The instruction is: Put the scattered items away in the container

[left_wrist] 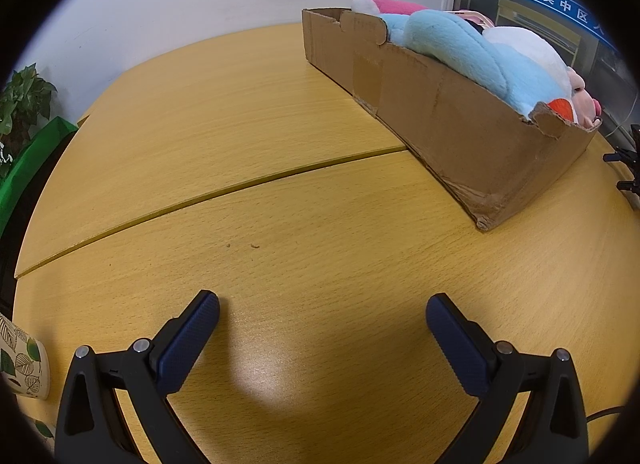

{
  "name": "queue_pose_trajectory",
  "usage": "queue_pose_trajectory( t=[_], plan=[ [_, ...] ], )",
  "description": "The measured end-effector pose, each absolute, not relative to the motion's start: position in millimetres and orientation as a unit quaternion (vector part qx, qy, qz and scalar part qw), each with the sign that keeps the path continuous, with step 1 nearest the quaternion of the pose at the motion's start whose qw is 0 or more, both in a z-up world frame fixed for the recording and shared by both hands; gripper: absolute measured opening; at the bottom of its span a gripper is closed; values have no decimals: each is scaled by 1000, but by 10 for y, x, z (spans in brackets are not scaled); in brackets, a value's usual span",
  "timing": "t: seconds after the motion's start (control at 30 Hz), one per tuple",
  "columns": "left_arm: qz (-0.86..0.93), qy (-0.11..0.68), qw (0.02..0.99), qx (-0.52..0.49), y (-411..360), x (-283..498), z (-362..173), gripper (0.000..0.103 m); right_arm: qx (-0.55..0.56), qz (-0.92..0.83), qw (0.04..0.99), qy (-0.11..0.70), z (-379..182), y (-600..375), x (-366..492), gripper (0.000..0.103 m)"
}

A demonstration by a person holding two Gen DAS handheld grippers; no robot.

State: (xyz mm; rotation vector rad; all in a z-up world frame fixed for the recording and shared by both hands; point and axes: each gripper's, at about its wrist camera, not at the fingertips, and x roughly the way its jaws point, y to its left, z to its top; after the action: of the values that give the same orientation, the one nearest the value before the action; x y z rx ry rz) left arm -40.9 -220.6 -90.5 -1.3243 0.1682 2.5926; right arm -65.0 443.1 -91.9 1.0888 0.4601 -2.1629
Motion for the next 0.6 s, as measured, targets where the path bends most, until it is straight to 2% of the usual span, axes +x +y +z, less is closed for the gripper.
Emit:
queue_pose_trajectory(
  t=[0.6],
  plan=[
    [883,61,118,-450,-2260,-393,-874,103,417,-831,325,176,-951,4358,-660,103]
  ],
)
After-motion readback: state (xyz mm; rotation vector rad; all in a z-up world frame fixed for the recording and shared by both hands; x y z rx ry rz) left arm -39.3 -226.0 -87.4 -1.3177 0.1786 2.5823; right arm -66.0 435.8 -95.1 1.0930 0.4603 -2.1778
